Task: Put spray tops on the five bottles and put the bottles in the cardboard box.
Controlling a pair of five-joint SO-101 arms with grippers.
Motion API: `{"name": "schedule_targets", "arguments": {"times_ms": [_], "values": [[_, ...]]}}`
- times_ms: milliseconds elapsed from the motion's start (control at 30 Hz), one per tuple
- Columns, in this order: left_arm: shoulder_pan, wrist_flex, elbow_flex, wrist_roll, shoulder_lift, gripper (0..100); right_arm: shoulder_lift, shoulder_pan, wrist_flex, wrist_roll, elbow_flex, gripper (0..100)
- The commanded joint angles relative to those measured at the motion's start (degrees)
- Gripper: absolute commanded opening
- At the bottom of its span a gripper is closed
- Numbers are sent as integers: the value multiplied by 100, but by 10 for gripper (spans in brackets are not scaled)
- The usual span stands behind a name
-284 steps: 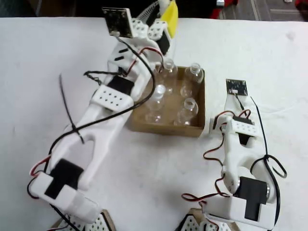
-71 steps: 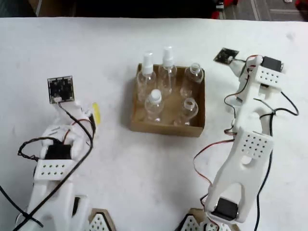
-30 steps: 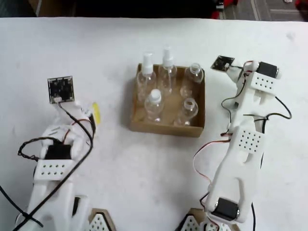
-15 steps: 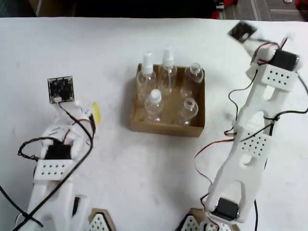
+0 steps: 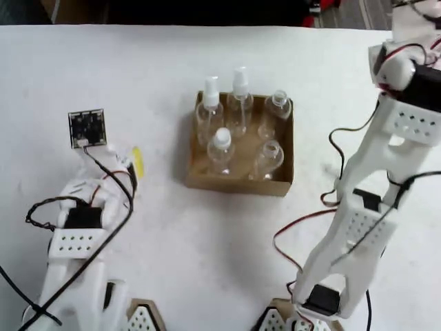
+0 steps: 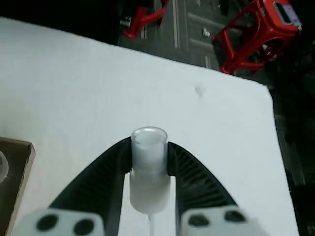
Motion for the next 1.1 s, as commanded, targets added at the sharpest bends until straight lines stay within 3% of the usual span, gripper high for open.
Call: {"name": "schedule_targets", "arguments": {"times_ms": [0, 133, 267, 533, 933, 1067], "values": [[40, -88, -44, -53, -92, 151, -1033, -57, 154, -97, -229, 17], [40, -88, -44, -53, -92, 151, -1771, -31, 171, -659, 378, 17], [40, -88, -44, -53, -92, 151, -2809, -84, 171, -1037, 1934, 17], [40, -88, -44, -53, -92, 151, -5051, -1077, -207, -1081, 5196, 17], [57, -88, -44, -53, -92, 151, -6932, -1508, -3284, -1169, 8563, 17], [66, -88, -53, -53, -92, 151, -7108, -1648, -4075, -1987, 9301, 17]]}}
